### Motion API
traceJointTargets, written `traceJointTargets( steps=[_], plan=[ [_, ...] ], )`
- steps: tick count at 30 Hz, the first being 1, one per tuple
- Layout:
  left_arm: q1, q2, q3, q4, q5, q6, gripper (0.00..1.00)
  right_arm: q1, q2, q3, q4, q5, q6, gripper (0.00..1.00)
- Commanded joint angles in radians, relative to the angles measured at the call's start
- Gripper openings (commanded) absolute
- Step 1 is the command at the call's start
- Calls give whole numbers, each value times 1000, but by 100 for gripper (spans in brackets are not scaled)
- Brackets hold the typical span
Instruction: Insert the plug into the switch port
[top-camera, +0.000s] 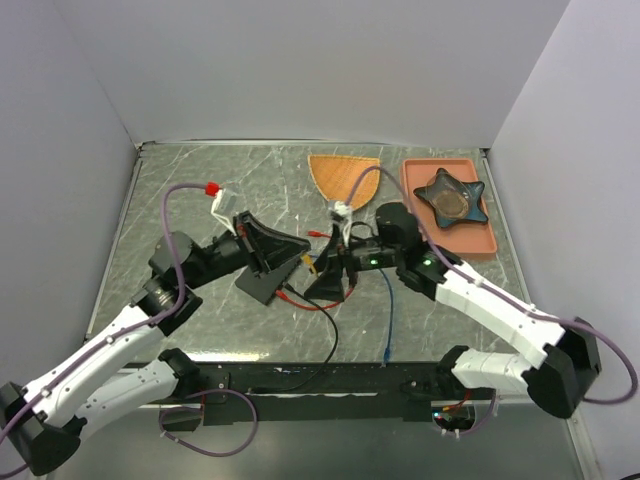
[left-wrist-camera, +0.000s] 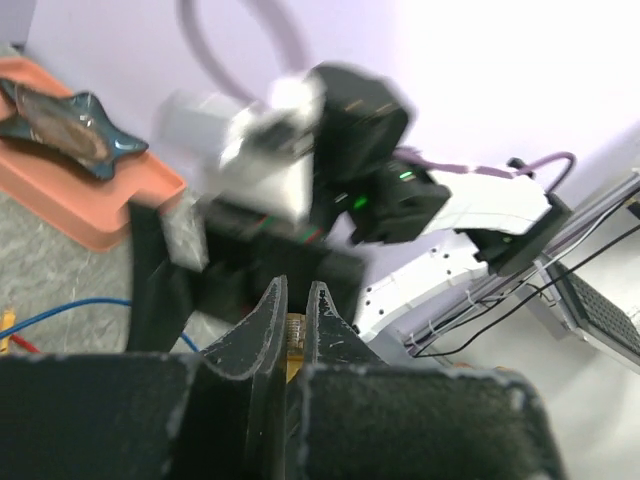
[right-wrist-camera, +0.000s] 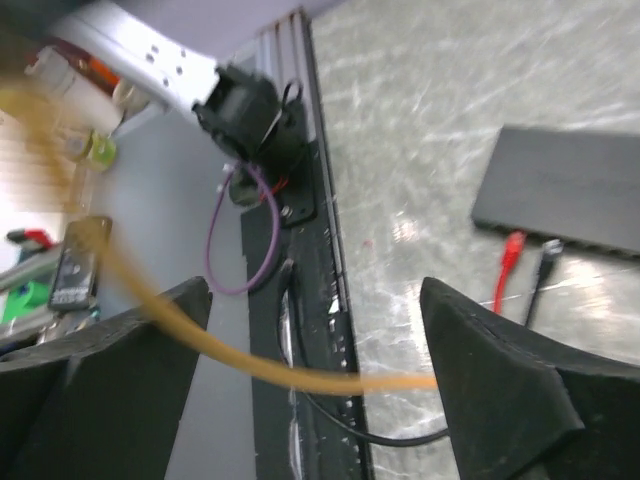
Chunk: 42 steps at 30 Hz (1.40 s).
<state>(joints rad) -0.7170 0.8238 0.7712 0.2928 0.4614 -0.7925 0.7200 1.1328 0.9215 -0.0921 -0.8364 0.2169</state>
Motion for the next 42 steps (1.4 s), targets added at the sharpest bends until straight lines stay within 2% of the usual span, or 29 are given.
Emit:
traceJointTargets(
  steps=[1,5,7,13,20,24,27,33,36,42],
  plan=[
    [-4,-63,40,39,-6,-31,1,56,82,27,48,45,2,94],
    [-4,-118,43,22,-6,-34,1,64,120,39,6,152,-5,95],
    [-2,-158,49,5,-12,-30,1,64,145,54,-36,285,-19,95],
    [-4,-212,74,-124,-121,-19,1,62,165,76,-144,509,-10,96],
    [-4,-167,82,-256,-367,-100,1,62,-48,43,-92,568,-40,97],
    [-4,-146,66,-290,-455,-186,1,67,-191,28,-35,591,-56,98],
    [-4,-132,57,-316,-492,-232,1,73,-229,30,2,605,-59,99],
    [-4,-89,68,-379,-559,-330,1,199,-177,95,-34,778,-123,97],
    [-4,-58,82,-389,-544,-330,1,254,-137,122,-31,865,-155,95],
    [-4,-38,89,-397,-543,-320,1,286,-58,183,-14,887,-189,91]
  ],
)
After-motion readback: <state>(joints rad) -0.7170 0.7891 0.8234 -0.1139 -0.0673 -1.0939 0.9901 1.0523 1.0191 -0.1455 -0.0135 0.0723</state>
